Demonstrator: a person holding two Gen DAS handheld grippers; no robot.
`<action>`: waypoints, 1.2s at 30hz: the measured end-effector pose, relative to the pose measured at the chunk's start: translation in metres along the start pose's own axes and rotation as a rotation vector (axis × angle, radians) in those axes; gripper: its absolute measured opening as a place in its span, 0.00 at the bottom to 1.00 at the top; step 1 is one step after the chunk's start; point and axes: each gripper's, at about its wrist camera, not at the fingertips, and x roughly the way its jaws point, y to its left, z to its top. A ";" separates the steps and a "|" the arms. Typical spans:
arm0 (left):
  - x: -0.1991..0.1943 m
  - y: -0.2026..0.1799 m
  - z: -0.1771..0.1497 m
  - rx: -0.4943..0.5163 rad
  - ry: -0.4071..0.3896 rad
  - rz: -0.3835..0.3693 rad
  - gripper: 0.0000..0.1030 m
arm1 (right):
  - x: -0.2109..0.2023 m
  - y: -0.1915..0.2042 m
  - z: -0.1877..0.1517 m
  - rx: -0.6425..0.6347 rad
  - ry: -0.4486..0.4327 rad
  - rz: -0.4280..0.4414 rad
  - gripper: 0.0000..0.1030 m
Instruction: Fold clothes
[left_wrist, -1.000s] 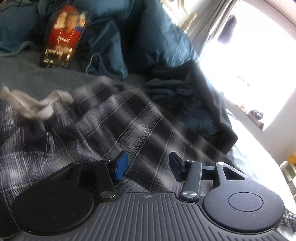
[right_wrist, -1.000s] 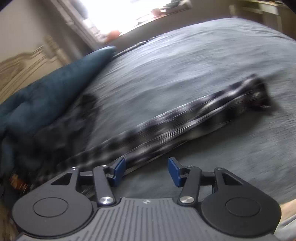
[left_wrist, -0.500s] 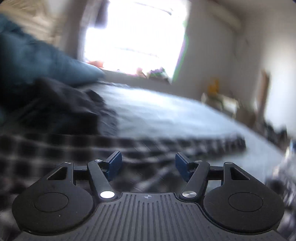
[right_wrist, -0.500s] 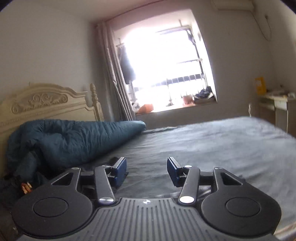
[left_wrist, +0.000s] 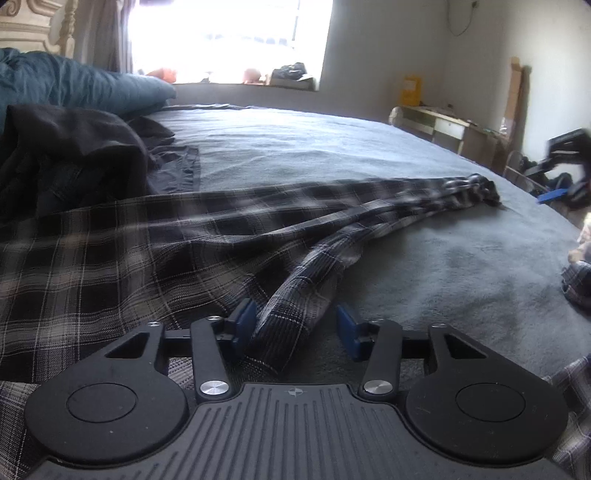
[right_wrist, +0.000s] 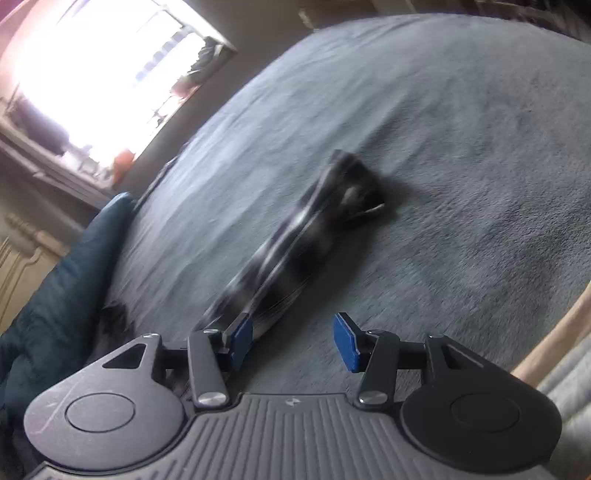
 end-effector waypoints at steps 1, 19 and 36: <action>-0.001 -0.001 -0.001 0.008 -0.008 -0.011 0.41 | 0.014 -0.008 0.009 0.030 -0.013 -0.038 0.51; -0.002 -0.021 -0.010 0.135 0.004 -0.206 0.24 | 0.120 -0.002 0.033 0.165 0.004 -0.046 0.41; 0.002 -0.021 0.000 0.134 -0.051 -0.020 0.42 | 0.049 0.045 0.049 -0.064 -0.149 -0.023 0.02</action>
